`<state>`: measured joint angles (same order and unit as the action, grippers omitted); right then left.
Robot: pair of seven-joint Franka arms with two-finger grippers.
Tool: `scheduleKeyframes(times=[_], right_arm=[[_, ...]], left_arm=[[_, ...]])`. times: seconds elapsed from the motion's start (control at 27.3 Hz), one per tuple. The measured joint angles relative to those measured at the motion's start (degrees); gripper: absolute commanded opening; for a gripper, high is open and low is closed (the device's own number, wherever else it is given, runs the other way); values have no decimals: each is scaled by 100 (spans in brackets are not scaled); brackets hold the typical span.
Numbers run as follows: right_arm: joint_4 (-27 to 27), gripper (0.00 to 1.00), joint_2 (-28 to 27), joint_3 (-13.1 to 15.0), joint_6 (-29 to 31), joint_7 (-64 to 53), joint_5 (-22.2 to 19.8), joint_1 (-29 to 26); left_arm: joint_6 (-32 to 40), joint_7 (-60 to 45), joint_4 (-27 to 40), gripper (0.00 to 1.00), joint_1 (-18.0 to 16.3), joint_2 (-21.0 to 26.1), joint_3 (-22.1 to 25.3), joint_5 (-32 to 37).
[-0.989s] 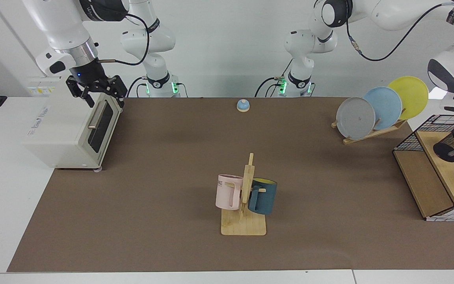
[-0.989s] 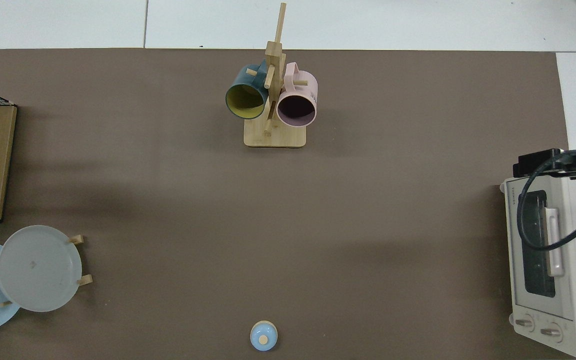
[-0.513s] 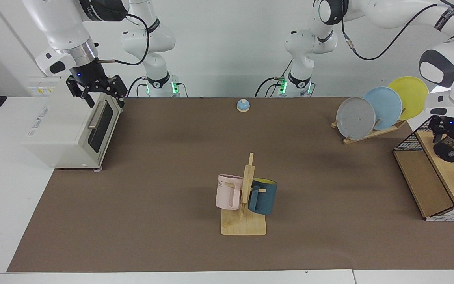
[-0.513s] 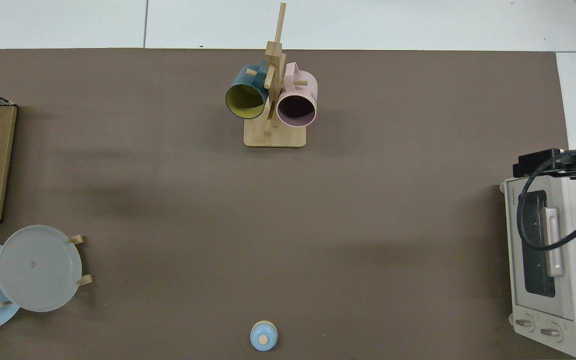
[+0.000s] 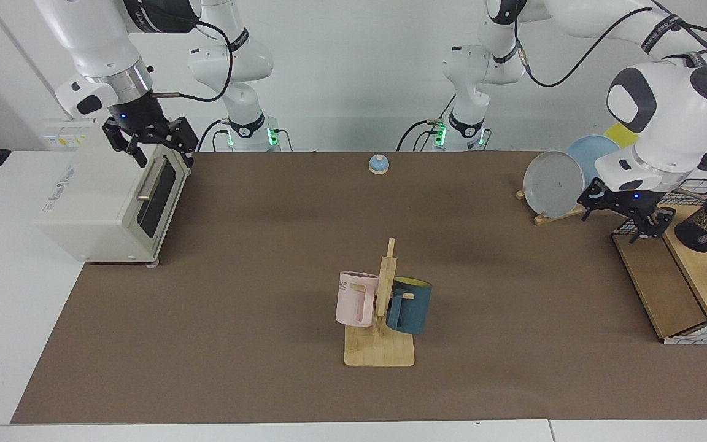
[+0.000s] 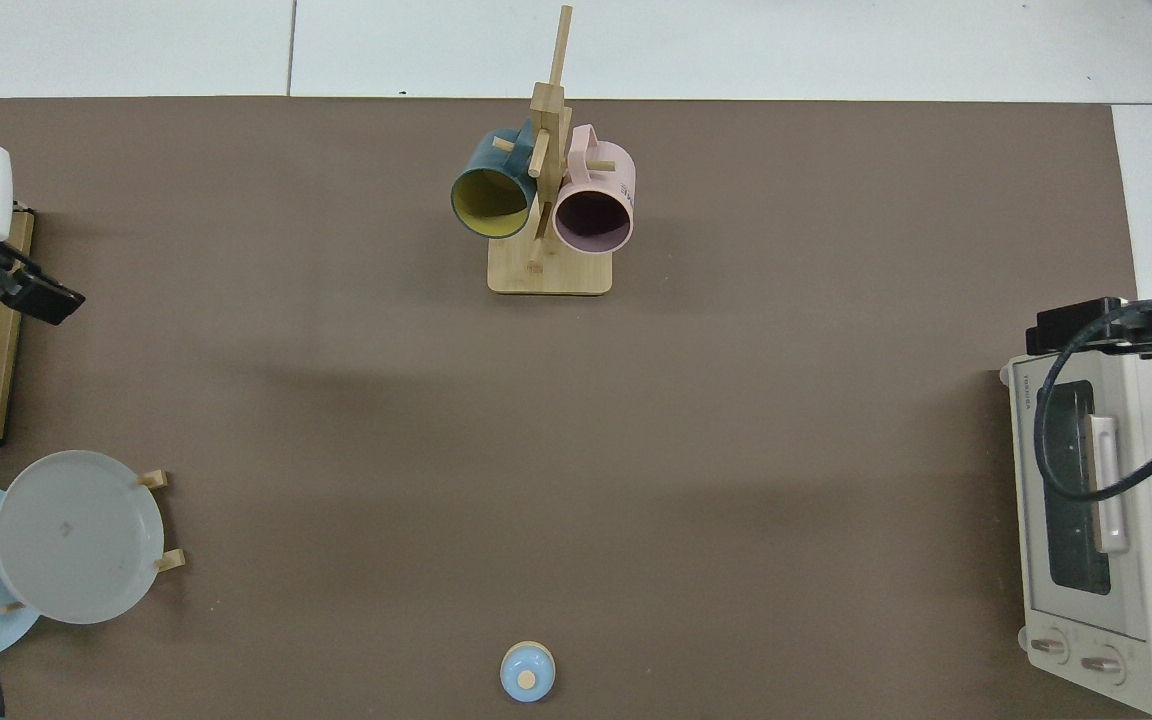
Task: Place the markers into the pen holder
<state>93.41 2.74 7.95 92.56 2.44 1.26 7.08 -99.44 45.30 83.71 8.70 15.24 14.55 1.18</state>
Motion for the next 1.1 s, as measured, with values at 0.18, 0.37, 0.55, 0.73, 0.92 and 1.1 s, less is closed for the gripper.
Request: scheduleKeyframes(times=[0.18, 0.37, 0.55, 0.73, 0.92, 1.1], right_arm=[[0, 100, 0, 0, 0, 0, 0, 0], [0, 100, 0, 0, 0, 0, 0, 0], [0, 100, 0, 0, 0, 0, 0, 0], [0, 100, 0, 0, 0, 0, 0, 0], [0, 100, 0, 0, 0, 0, 0, 0], [0, 100, 0, 0, 0, 0, 0, 0]], left_arm=[[458, -1324, 136, 100, -8, -186, -304, -81], [595, -2427, 328, 100, -58, -501, -705, -86], [742, -2886, 528, 100, -481, -998, -1241, -86], [906, -3459, 746, 100, -611, -1484, -1350, -86], [933, -3908, 941, 100, -612, -1707, -1396, -86], [881, -3980, 1059, 100, -612, -1729, -1413, -86]])
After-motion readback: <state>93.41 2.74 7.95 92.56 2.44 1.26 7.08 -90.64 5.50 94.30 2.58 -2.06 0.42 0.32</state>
